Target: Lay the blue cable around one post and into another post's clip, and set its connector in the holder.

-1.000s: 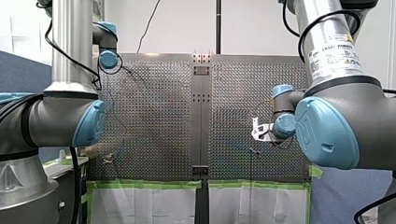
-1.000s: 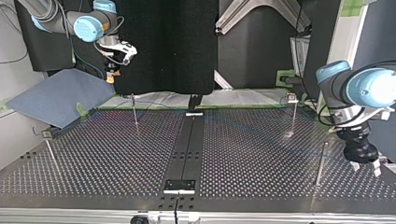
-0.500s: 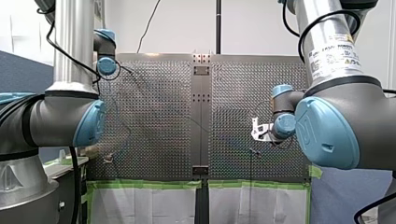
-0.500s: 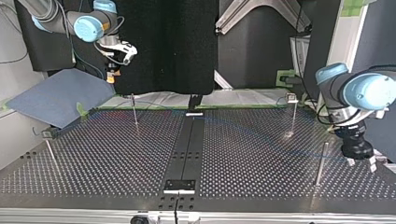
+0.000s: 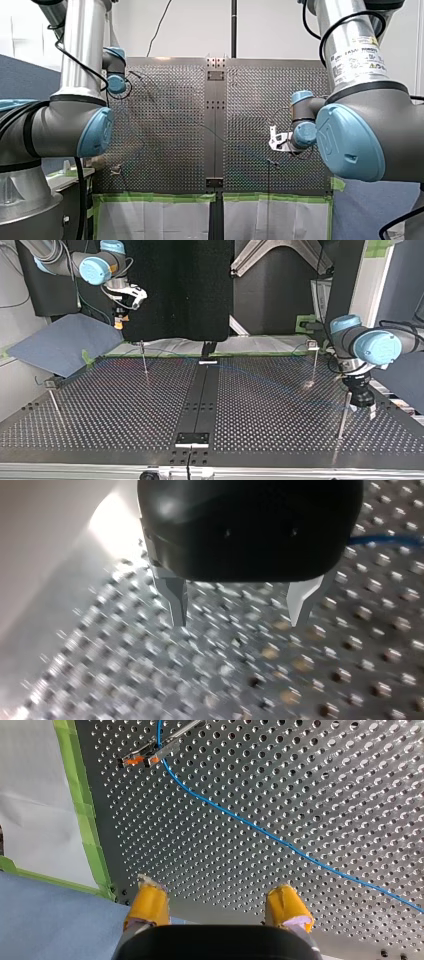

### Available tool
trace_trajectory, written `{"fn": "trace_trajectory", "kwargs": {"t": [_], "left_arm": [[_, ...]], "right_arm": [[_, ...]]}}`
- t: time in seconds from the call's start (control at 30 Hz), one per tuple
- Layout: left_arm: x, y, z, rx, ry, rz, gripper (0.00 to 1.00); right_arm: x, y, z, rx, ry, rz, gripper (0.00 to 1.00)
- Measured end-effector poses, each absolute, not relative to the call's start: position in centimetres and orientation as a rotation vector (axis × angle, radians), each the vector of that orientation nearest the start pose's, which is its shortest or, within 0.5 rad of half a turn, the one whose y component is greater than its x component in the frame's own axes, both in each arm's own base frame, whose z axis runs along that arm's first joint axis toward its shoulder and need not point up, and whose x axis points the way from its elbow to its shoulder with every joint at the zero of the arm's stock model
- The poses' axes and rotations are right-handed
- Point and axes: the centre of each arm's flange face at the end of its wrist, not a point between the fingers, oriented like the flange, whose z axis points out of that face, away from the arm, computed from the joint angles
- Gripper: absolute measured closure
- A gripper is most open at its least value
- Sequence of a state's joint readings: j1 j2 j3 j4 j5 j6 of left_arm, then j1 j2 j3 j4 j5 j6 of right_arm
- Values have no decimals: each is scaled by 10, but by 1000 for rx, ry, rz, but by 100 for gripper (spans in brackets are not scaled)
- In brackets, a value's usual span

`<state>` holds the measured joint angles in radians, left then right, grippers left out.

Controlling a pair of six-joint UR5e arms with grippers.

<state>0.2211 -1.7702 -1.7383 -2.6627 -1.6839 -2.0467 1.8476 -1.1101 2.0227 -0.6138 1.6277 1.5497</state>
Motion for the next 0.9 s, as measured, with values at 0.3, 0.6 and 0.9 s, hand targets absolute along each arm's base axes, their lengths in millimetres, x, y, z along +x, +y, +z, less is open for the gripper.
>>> {"fn": "trace_trajectory", "kwargs": {"t": [0.3,0.6,0.9], "left_arm": [[570,-4,323,-606,1355,-193,0],[571,-16,322,-593,1347,-312,0],[565,-21,307,-617,1344,-417,0]], "right_arm": [[258,-441,109,1622,-1254,1166,2],[258,-441,108,1623,-1255,1166,2],[258,-441,109,1622,-1250,1166,2]]}}
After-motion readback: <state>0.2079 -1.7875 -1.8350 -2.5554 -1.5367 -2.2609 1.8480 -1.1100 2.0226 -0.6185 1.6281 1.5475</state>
